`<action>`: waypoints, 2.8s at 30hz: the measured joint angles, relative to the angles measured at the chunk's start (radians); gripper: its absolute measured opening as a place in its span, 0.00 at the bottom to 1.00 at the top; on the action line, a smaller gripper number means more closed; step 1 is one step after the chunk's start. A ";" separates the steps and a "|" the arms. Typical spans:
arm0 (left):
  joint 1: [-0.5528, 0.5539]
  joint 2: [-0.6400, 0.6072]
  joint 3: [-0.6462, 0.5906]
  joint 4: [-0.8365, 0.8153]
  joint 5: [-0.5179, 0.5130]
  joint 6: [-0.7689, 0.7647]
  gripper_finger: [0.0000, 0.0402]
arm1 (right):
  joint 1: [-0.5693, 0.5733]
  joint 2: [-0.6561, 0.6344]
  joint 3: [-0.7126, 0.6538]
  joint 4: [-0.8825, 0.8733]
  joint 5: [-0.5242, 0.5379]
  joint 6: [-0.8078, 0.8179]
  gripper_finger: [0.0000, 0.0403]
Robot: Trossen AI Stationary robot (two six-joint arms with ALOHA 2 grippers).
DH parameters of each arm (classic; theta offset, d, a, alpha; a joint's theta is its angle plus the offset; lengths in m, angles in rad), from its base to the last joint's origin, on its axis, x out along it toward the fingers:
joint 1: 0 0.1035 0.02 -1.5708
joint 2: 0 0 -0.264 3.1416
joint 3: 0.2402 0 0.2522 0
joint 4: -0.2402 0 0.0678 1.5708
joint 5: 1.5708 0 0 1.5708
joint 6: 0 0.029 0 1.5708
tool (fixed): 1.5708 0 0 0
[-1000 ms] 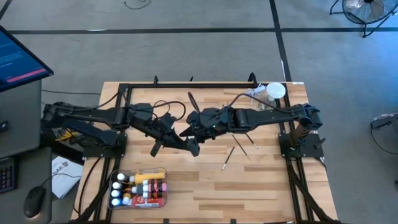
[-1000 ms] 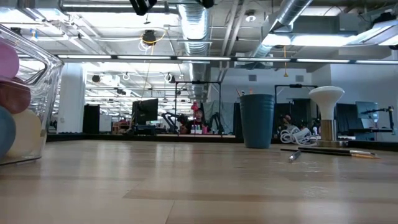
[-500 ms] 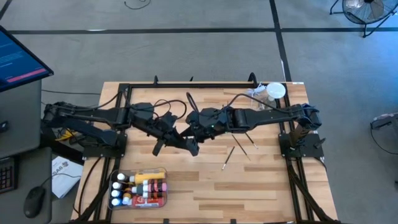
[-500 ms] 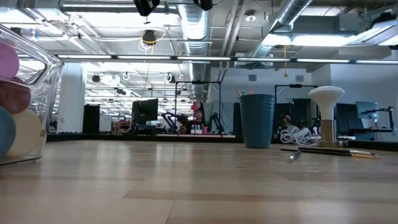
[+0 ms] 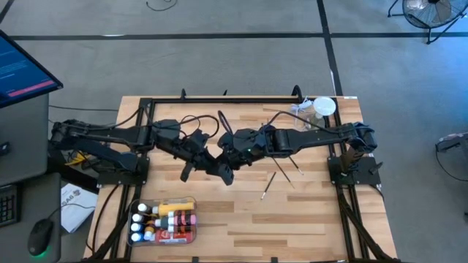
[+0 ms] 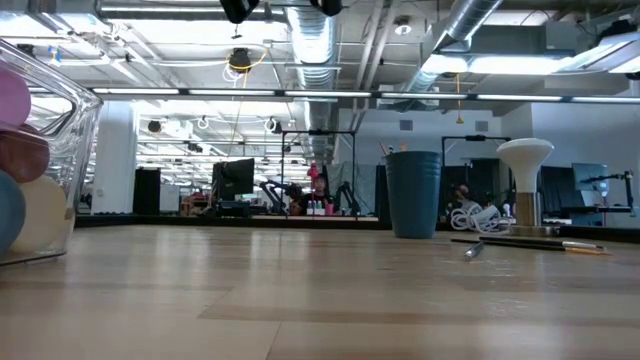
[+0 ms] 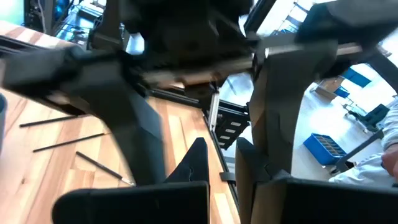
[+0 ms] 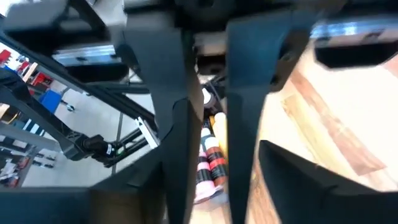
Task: Pick & Place Paint Supplies
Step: Put the right paint brush into the blue cup
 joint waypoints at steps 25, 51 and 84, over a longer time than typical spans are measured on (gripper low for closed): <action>0.013 0.000 -0.001 0.003 0.012 -0.002 0.00 | -0.005 0.004 -0.002 -0.011 -0.048 -0.018 0.14; 0.102 -0.036 0.001 -0.007 0.010 -0.003 0.00 | 0.061 0.005 -0.005 -0.130 -0.051 -0.003 0.01; 0.158 -0.148 0.001 0.110 0.348 -0.083 0.00 | 0.072 -0.223 -0.240 -0.069 0.169 -0.002 0.00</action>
